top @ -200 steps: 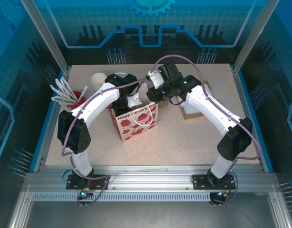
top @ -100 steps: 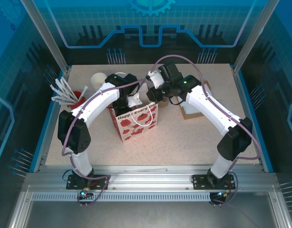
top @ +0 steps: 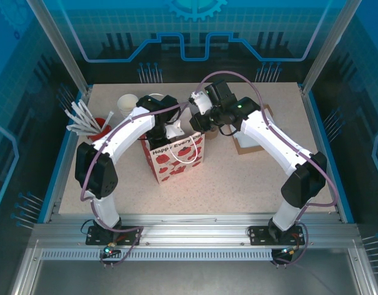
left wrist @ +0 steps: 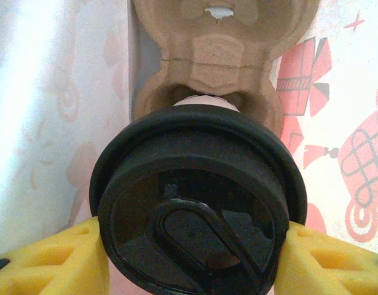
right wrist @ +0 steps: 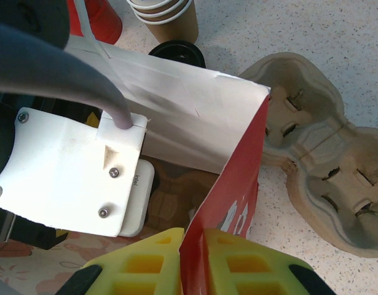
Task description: Pack the takeout coffee
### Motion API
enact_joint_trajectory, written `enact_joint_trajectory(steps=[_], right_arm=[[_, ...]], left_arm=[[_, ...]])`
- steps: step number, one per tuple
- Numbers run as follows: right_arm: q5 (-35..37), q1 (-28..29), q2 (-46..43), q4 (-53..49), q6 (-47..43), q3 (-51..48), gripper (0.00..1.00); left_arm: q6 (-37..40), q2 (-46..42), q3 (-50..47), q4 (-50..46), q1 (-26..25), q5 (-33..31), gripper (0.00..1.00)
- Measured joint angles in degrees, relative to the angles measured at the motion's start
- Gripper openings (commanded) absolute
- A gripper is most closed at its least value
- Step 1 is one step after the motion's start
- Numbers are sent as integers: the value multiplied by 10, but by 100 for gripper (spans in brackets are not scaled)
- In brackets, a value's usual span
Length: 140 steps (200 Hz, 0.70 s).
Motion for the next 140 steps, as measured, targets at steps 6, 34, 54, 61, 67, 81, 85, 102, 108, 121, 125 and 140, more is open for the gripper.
enact_joint_trajectory(steps=[6, 34, 54, 61, 67, 81, 85, 102, 108, 121, 125, 140], right_arm=[[0, 0, 0, 0, 0, 0, 18], [0, 0, 0, 0, 0, 0, 18], [0, 0, 0, 0, 0, 0, 18], [0, 0, 0, 0, 0, 0, 18], [0, 0, 1, 0, 0, 0, 18], [-1, 0, 2, 0, 0, 0, 18], [-1, 0, 2, 0, 0, 0, 18], [-2, 0, 3, 0, 0, 0, 18], [-2, 0, 3, 0, 0, 0, 18], [-2, 0, 3, 0, 0, 0, 18], [-2, 0, 3, 0, 0, 0, 18], [-2, 0, 3, 0, 0, 0, 18]], left_arm=[[0, 0, -1, 0, 0, 0, 49], [0, 2, -1, 0, 1, 0, 49], [0, 6, -1, 1, 2, 0, 49], [0, 7, -1, 2, 2, 0, 49], [0, 8, -1, 2, 2, 0, 49], [0, 11, -1, 2, 2, 0, 50], [0, 11, -1, 2, 2, 0, 50], [0, 12, -1, 3, 2, 0, 50], [0, 13, -1, 4, 2, 0, 51], [0, 15, -1, 4, 2, 1, 51], [0, 16, -1, 4, 2, 1, 51], [0, 20, -1, 5, 2, 2, 51]])
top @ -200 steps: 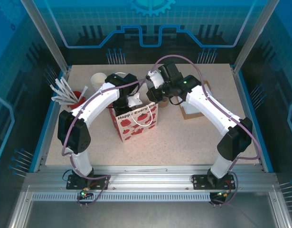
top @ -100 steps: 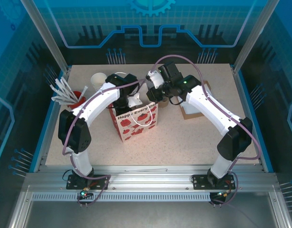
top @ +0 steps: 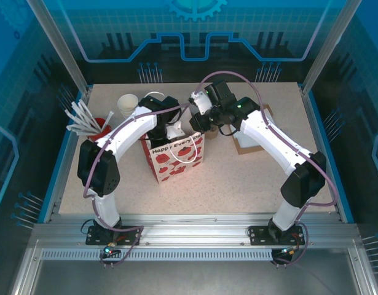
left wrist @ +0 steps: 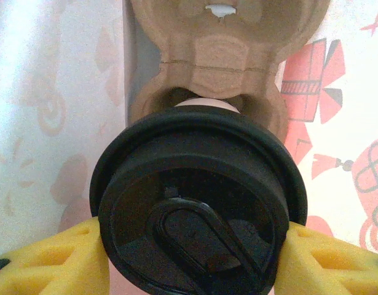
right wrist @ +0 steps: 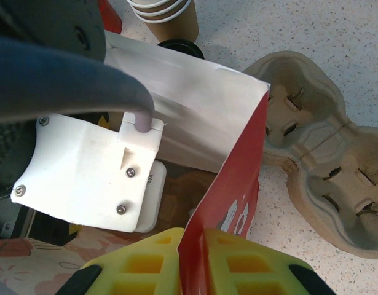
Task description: Pack the takeout coffee
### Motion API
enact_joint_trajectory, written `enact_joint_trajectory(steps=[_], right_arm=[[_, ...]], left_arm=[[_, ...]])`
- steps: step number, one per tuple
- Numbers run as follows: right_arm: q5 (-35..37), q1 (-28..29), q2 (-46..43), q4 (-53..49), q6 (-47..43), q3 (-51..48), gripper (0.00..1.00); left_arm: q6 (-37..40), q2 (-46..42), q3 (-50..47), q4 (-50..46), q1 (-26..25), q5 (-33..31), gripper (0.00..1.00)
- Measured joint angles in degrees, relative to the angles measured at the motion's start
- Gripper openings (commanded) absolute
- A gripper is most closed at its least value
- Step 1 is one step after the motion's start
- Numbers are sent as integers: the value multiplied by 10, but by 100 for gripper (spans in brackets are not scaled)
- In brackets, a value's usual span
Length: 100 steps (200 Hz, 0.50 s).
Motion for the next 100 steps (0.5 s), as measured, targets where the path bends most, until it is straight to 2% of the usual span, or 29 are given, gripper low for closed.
enact_joint_trajectory(steps=[100], right_arm=[[0, 0, 0, 2, 0, 0, 18]], left_arm=[[-2, 13, 4, -3, 0, 0, 53]])
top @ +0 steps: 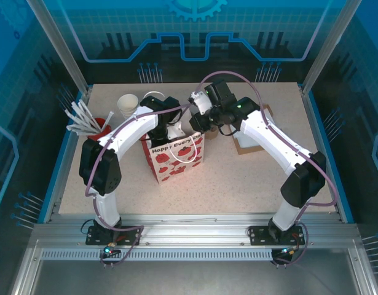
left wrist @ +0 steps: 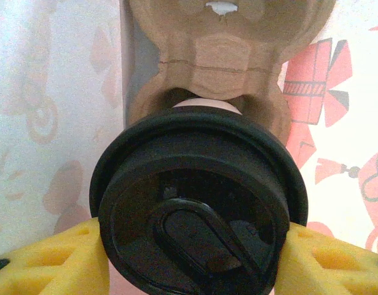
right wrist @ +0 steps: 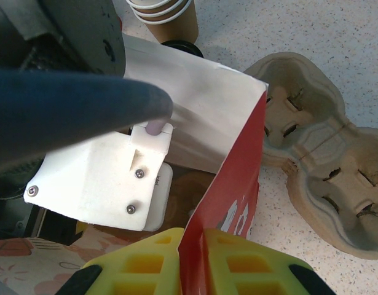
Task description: Pack the takeout coffee
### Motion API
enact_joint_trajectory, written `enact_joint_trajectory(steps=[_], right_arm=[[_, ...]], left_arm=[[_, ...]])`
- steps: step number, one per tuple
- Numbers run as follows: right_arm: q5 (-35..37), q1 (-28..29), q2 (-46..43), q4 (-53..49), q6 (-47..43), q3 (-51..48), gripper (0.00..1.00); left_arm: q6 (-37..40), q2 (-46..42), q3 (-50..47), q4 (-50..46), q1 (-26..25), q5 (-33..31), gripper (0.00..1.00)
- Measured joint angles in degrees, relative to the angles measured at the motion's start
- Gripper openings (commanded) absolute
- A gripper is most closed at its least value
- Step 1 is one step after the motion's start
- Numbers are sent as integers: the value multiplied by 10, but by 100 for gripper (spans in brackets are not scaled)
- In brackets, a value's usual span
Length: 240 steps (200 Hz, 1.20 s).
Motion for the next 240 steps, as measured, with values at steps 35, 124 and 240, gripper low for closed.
enact_joint_trajectory(steps=[35, 124, 240], right_arm=[[0, 0, 0, 2, 0, -1, 18], [0, 0, 0, 11, 2, -7, 18], [0, 0, 0, 10, 2, -8, 18]], left_arm=[[-2, 2, 0, 0, 0, 0, 54], [-17, 0, -1, 4, 0, 4, 72], [-35, -31, -2, 28, 0, 24, 86]])
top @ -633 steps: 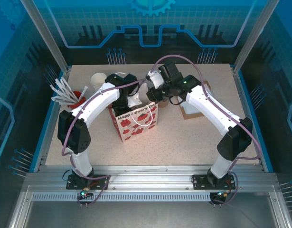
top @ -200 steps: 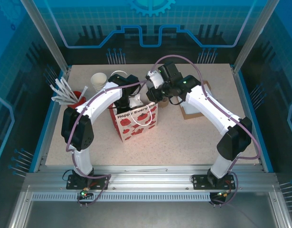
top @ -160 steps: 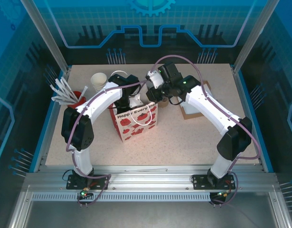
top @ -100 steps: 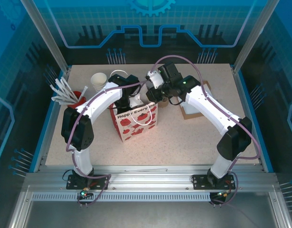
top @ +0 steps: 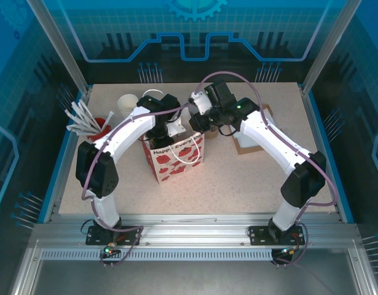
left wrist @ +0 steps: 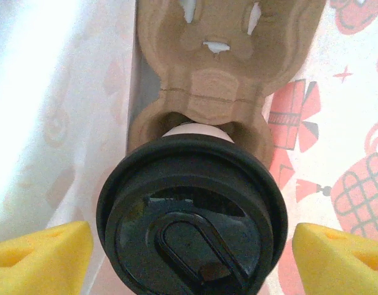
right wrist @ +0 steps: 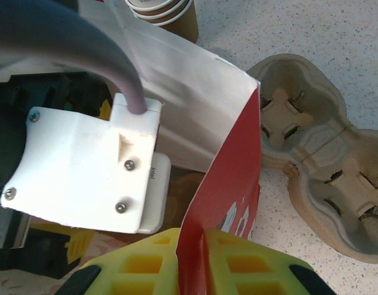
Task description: Pack the takeout coffee
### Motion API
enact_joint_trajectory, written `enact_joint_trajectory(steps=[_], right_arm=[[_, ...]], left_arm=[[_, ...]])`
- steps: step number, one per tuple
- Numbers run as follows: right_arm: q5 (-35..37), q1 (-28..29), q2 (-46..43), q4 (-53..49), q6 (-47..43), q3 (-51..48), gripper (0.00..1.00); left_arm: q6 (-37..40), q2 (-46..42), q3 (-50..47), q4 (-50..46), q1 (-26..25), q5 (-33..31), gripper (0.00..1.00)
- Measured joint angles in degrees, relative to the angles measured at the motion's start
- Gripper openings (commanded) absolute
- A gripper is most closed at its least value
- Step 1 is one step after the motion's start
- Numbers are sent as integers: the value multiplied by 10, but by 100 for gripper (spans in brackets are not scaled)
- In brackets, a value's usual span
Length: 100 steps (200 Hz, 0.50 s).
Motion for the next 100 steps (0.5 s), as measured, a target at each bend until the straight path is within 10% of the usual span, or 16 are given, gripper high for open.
enact_joint_trajectory(steps=[100], right_arm=[[0, 0, 0, 0, 0, -2, 18]], left_arm=[[0, -63, 18, 1, 0, 30, 91]])
